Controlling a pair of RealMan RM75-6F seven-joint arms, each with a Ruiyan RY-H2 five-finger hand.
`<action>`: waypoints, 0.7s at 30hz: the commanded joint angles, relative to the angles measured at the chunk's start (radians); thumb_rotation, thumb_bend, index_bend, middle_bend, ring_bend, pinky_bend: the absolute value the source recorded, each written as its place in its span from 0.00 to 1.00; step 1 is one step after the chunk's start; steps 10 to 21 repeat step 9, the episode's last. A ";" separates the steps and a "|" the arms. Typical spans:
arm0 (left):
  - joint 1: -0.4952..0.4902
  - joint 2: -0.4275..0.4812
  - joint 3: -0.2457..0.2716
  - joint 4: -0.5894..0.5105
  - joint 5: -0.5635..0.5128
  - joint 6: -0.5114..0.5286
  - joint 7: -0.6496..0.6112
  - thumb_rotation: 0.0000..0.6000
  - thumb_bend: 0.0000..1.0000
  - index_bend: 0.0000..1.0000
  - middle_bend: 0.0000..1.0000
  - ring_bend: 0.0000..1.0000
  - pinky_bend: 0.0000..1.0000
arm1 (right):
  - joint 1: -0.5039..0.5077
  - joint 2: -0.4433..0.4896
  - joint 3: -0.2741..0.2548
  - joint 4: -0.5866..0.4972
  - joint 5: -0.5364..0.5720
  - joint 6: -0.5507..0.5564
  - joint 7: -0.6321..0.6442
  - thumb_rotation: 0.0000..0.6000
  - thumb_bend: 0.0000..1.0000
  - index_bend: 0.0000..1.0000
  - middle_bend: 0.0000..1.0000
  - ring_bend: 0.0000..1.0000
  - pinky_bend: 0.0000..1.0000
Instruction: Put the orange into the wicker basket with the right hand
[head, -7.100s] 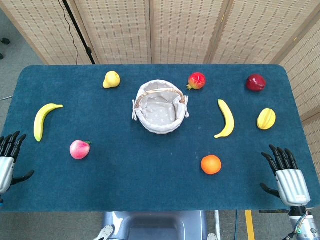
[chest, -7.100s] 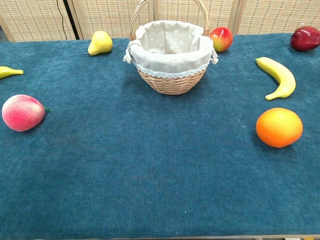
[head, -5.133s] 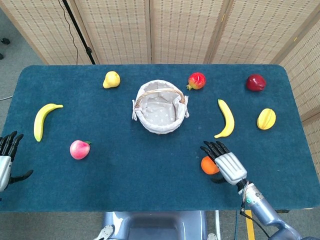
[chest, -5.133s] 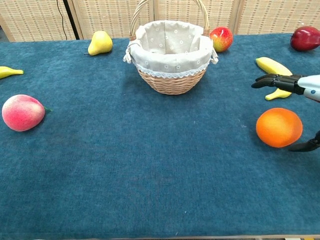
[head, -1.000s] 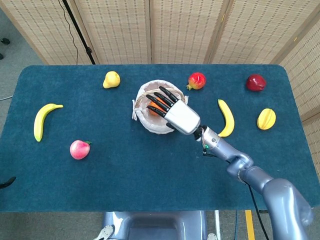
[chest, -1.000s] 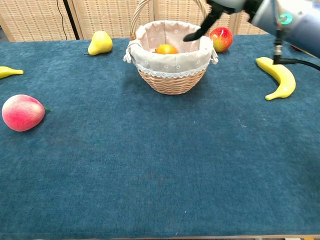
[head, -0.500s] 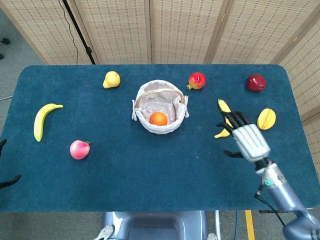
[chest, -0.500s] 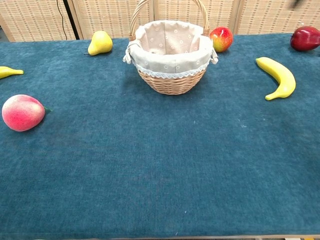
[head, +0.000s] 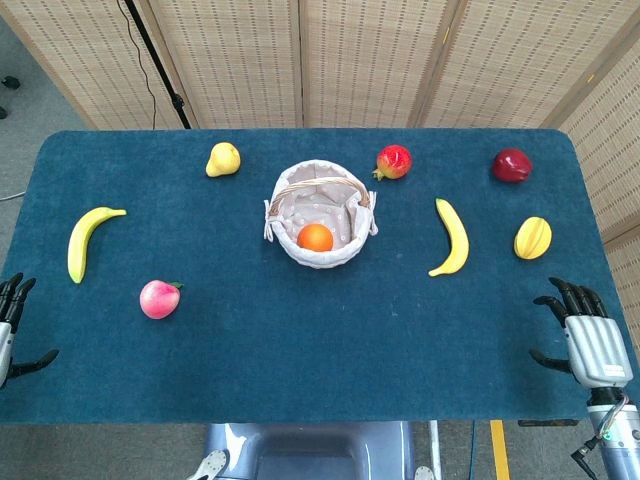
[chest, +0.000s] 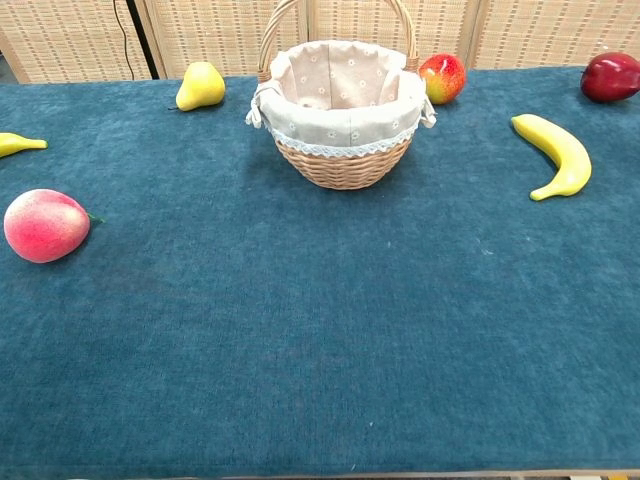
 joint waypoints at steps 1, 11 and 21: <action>0.002 0.002 0.002 -0.008 0.005 0.008 0.006 1.00 0.00 0.00 0.00 0.00 0.00 | -0.041 -0.038 0.001 0.046 0.005 0.012 0.022 1.00 0.00 0.30 0.12 0.13 0.10; 0.000 0.003 0.004 -0.011 0.007 0.008 0.004 1.00 0.00 0.00 0.00 0.00 0.00 | -0.100 -0.099 0.035 0.119 -0.021 0.069 0.044 1.00 0.00 0.31 0.12 0.13 0.10; 0.000 0.003 0.004 -0.011 0.007 0.008 0.004 1.00 0.00 0.00 0.00 0.00 0.00 | -0.100 -0.099 0.035 0.119 -0.021 0.069 0.044 1.00 0.00 0.31 0.12 0.13 0.10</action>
